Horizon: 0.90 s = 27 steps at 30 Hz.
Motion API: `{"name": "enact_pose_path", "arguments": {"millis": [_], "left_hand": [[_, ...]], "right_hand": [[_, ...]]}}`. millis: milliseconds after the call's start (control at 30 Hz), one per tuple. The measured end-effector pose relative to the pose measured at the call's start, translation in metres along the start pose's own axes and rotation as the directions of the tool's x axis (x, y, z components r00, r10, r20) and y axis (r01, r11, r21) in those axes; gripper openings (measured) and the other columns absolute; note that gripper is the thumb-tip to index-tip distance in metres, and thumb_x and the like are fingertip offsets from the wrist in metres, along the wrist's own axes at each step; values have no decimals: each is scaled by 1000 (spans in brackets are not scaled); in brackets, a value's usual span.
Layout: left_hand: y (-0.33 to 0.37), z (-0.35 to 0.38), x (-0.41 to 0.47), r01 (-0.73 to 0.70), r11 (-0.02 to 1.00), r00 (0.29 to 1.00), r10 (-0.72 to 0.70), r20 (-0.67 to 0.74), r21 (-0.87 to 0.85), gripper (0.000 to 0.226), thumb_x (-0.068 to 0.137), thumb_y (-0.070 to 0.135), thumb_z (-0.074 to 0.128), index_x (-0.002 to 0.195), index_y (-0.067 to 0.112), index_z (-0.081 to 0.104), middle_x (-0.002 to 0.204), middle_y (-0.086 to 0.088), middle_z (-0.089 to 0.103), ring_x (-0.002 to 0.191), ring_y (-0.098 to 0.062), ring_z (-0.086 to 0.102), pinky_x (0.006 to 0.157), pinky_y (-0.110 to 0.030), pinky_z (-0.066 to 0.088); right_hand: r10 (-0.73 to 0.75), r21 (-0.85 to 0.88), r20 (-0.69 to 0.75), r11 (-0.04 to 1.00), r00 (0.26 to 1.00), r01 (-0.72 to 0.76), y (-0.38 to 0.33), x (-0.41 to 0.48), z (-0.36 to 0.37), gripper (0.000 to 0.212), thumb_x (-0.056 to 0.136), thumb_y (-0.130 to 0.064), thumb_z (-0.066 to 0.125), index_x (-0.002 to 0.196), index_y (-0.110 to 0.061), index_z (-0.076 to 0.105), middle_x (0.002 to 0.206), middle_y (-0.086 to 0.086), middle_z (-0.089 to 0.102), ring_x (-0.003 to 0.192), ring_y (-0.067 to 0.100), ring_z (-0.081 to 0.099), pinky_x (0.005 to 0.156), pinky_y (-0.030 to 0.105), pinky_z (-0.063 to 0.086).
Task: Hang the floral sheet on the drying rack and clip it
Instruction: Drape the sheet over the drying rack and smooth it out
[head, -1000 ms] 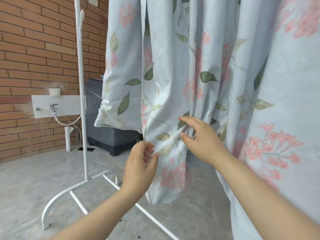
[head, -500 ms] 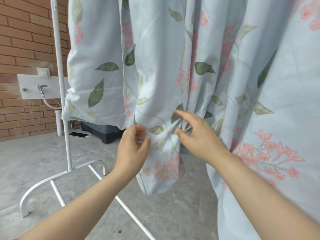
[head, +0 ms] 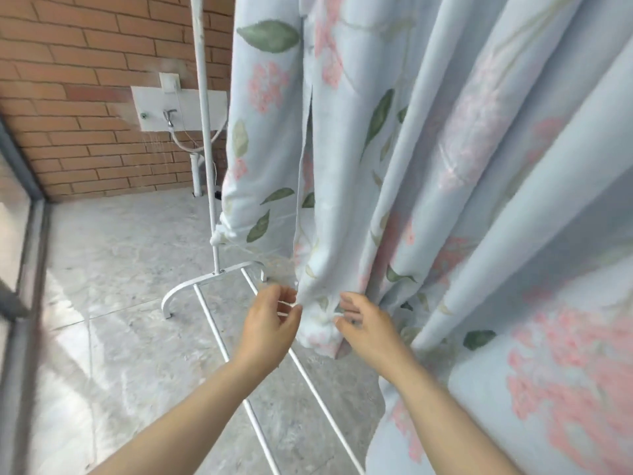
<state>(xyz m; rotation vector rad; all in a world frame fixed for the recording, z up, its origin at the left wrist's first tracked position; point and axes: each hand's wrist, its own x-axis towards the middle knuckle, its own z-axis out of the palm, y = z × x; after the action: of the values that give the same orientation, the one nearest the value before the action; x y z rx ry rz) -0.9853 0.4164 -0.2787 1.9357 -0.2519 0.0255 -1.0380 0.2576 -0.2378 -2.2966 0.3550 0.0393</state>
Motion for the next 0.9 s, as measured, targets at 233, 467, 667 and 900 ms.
{"name": "enact_pose_path", "arguments": {"millis": [233,467,667,900], "left_hand": [[102,-112,-66,160,986,987,-159,-21,37,14,84,9,63,92,18,57,94,6,60,82,-6,60,63,-8,43],[217,-204,-129,178,982,979,-171,-108,58,11,84,9,64,92,13,59,92,4,62,80,-8,61,65,-10,44],[290,-222,-217,181,983,966,-172,-191,27,11,84,5,63,93,11,60,90,3,63,78,-6,61,62,-6,44],[350,-216,-271,137,991,984,-136,-112,1,7,86,7,60,91,13,59,90,4,63,80,-8,61,62,-8,45]], "right_hand": [[75,232,160,966,984,-111,-98,-84,-38,35,88,-7,62,123,-11,57,113,4,65,99,7,62,91,19,47],[-43,326,220,945,974,-32,-204,-184,-90,24,88,-4,61,104,-21,59,98,-1,65,92,9,61,80,11,46],[-139,344,208,937,968,61,-234,-270,-137,23,89,-7,62,99,-28,60,101,-1,67,92,6,63,90,22,49],[-99,385,101,922,990,53,-221,-348,-186,22,90,-11,60,104,-28,60,105,-4,68,98,3,63,87,14,46]]}}
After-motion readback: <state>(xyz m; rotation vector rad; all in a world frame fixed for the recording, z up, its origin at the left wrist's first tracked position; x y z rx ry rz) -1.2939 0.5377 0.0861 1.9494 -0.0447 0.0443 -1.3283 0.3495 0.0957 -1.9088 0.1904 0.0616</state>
